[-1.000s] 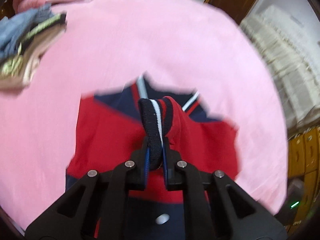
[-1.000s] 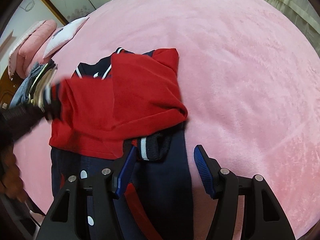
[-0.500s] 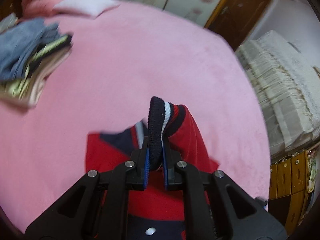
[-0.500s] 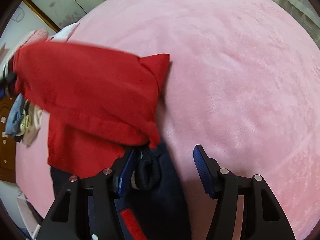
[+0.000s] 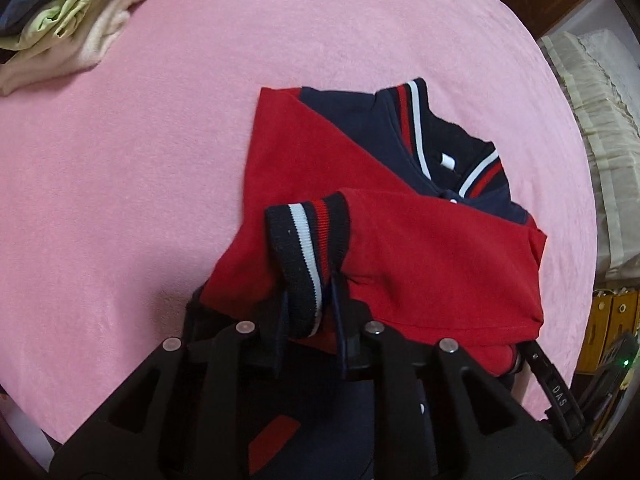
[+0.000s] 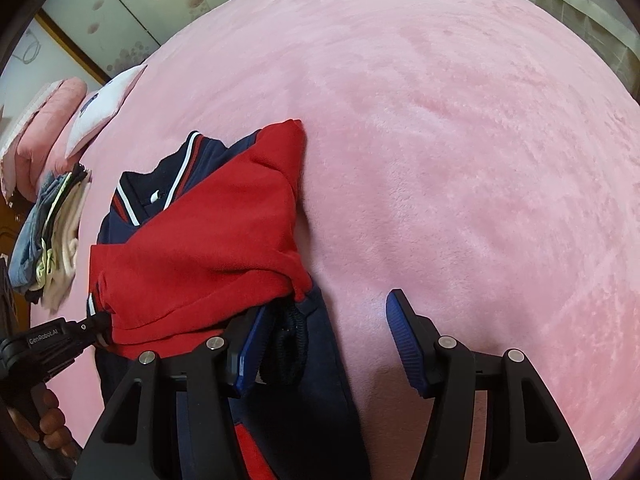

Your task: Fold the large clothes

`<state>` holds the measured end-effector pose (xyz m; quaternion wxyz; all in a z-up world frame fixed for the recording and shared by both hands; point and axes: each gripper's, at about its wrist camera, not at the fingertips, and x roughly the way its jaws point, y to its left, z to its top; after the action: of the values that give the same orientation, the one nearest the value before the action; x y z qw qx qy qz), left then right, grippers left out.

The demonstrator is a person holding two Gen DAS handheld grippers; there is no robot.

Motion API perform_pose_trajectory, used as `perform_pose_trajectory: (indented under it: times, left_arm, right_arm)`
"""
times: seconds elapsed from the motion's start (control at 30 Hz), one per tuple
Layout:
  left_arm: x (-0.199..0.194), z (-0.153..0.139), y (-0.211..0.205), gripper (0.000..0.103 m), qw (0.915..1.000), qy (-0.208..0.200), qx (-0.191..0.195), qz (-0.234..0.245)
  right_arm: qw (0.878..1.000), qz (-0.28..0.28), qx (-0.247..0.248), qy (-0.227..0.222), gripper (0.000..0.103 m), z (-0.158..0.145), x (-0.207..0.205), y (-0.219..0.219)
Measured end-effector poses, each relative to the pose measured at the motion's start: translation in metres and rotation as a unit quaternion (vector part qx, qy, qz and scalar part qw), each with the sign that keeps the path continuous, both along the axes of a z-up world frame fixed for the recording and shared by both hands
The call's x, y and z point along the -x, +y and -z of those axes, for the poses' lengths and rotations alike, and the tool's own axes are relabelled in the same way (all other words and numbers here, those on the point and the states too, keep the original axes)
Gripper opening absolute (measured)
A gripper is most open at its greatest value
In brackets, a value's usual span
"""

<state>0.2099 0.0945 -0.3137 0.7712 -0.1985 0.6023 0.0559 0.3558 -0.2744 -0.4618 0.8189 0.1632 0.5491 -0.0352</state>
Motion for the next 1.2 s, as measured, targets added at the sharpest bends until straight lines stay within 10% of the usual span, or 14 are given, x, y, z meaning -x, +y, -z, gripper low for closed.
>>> perform_pose_trajectory:
  times: [0.23, 0.43, 0.57, 0.83, 1.2]
  left_arm:
    - [-0.005, -0.043, -0.003, 0.032, 0.9949, -0.053, -0.074, 0.043]
    - [-0.008, -0.062, -0.019, 0.032, 0.9918, -0.096, -0.003, 0.084]
    - [-0.022, -0.046, -0.042, 0.02, 0.991, -0.087, -0.001, 0.102]
    - [-0.043, 0.009, -0.052, 0.018, 0.9929, 0.0, -0.051, 0.107]
    - [-0.046, 0.013, -0.036, 0.018, 0.9978, -0.024, 0.0, 0.062]
  right_arm:
    - [1.0, -0.001, 0.021, -0.002, 0.059, -0.033, 0.015, 0.01]
    - [0.997, -0.016, -0.018, -0.07, 0.04, -0.072, 0.011, 0.02]
    - [0.993, -0.064, -0.07, -0.065, 0.01, -0.056, -0.019, 0.047]
    - [0.992, -0.113, -0.06, -0.005, 0.007, -0.008, -0.06, 0.083]
    - [0.997, -0.052, 0.037, -0.032, 0.0, 0.002, -0.069, 0.031]
